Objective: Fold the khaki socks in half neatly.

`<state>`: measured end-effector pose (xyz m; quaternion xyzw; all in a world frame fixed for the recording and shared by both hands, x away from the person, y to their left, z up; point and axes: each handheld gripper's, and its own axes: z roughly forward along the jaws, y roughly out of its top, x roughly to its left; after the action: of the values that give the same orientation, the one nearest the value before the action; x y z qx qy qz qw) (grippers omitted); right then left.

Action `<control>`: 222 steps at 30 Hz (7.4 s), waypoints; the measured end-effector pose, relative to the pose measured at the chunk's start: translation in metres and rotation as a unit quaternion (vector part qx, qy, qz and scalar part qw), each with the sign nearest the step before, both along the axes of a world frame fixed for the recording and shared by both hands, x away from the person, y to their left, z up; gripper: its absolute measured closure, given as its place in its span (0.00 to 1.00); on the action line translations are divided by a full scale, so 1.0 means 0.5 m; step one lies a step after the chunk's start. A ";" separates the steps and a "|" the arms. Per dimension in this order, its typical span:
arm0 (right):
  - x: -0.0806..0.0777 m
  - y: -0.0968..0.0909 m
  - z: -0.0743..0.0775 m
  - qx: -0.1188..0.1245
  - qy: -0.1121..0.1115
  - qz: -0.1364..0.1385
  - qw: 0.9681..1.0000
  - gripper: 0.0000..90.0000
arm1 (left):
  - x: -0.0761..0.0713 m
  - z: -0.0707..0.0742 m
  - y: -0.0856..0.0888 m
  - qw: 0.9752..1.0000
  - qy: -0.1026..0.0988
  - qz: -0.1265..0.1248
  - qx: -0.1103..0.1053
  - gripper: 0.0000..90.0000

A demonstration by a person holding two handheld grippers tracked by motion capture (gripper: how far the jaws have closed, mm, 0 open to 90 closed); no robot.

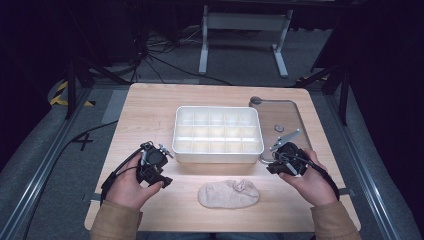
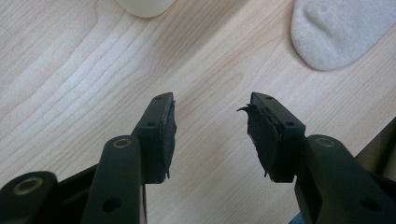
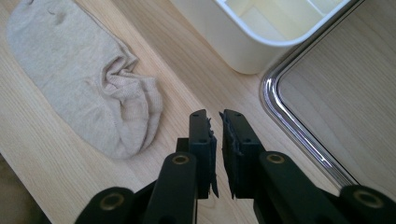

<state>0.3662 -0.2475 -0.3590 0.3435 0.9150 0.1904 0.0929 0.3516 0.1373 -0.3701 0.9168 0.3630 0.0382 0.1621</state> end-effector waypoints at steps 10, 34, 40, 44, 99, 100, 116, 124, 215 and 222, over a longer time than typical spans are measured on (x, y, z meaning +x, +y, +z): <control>-0.015 0.017 -0.003 0.015 0.005 0.035 0.999 1.00 | -0.014 0.024 -0.004 0.999 0.004 -0.019 -0.030 0.63; -0.056 0.132 -0.037 0.048 0.026 0.119 0.991 0.99 | -0.035 0.022 -0.051 0.997 0.003 -0.041 -0.063 0.68; -0.064 0.160 -0.060 0.039 0.034 0.139 0.989 0.99 | -0.037 0.015 -0.061 0.997 0.007 -0.050 -0.066 0.72; -0.070 0.174 -0.071 0.037 0.038 0.152 0.987 0.99 | -0.035 0.012 -0.065 0.996 0.008 -0.055 -0.071 0.73; -0.101 0.207 -0.161 0.043 0.042 0.173 0.983 1.00 | -0.008 -0.133 -0.185 0.998 0.048 -0.024 -0.041 0.75; -0.101 0.207 -0.161 0.042 0.042 0.174 0.983 1.00 | -0.011 -0.133 -0.188 0.998 0.051 -0.021 -0.039 0.75; -0.101 0.205 -0.162 0.044 0.042 0.175 0.983 1.00 | -0.017 -0.117 -0.185 0.996 0.064 -0.041 -0.053 0.93; -0.104 0.209 -0.163 0.049 0.045 0.183 0.981 1.00 | -0.029 -0.072 -0.176 0.994 0.048 -0.055 -0.083 0.93; -0.108 0.137 -0.165 0.113 -0.003 0.084 0.990 0.97 | -0.035 -0.050 -0.255 0.981 0.041 -0.120 -0.149 0.74; -0.109 0.121 -0.116 0.127 -0.029 0.084 0.988 0.99 | -0.039 -0.018 -0.208 0.982 0.015 -0.101 -0.156 0.75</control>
<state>0.3119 -0.1868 -0.4171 0.2690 0.9058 0.3222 0.0582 0.3323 0.0331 -0.3793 0.9127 0.2720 -0.0495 0.3010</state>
